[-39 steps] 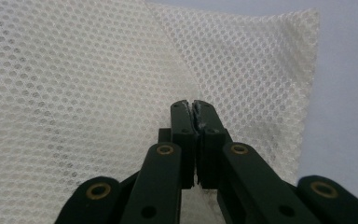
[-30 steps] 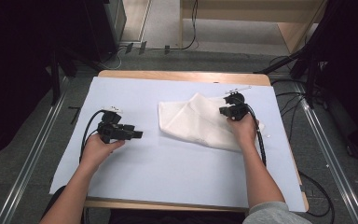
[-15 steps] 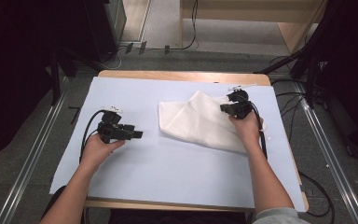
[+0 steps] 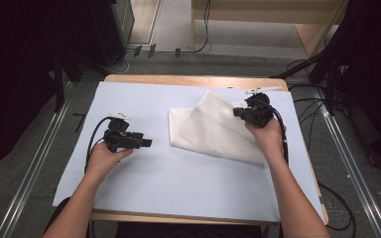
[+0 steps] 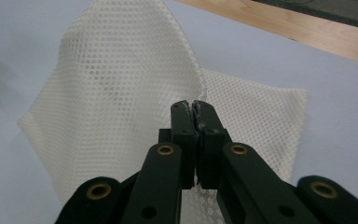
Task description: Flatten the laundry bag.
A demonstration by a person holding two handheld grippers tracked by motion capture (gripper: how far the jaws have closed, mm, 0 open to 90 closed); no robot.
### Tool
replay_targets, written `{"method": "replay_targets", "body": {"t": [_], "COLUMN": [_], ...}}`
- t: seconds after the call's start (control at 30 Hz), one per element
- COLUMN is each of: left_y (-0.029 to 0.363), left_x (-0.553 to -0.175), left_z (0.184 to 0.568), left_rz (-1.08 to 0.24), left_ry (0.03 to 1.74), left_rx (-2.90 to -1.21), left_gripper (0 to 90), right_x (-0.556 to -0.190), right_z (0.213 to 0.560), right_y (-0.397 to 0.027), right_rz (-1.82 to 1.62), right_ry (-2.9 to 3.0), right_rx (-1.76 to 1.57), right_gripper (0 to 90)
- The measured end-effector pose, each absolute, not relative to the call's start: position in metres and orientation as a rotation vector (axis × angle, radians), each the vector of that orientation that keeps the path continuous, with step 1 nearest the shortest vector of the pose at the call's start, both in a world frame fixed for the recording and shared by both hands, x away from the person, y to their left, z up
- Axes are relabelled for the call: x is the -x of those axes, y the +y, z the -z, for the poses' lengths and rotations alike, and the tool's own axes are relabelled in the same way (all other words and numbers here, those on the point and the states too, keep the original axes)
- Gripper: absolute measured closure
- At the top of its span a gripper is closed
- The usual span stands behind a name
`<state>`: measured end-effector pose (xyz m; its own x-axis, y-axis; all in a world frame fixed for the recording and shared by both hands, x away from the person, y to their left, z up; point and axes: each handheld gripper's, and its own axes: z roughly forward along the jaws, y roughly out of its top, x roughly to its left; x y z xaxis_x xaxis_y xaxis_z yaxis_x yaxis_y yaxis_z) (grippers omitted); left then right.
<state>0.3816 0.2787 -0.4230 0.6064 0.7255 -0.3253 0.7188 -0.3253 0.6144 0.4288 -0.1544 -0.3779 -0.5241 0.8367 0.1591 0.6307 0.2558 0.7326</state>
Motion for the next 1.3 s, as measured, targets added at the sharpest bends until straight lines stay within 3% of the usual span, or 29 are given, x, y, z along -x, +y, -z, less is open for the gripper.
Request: {"method": "replay_targets", "body": {"t": [0.6, 1.3], "left_y": [0.277, 0.272], "left_x": [-0.382, -0.384], "left_z": [0.423, 0.424], "left_rz": [-0.009, -0.002], "left_ry": [1.134, 1.121], "left_rx": [-2.085, -2.100], "left_gripper": [40.8, 40.7], "right_x": [-0.379, -0.341], "right_z": [0.363, 0.384], "right_y": [-0.147, -0.136], "right_rz": [-1.185, -1.221], "right_ry": [2.358, 2.457], "right_rx": [-1.299, -1.268], "right_gripper": [89.8, 88.8]}}
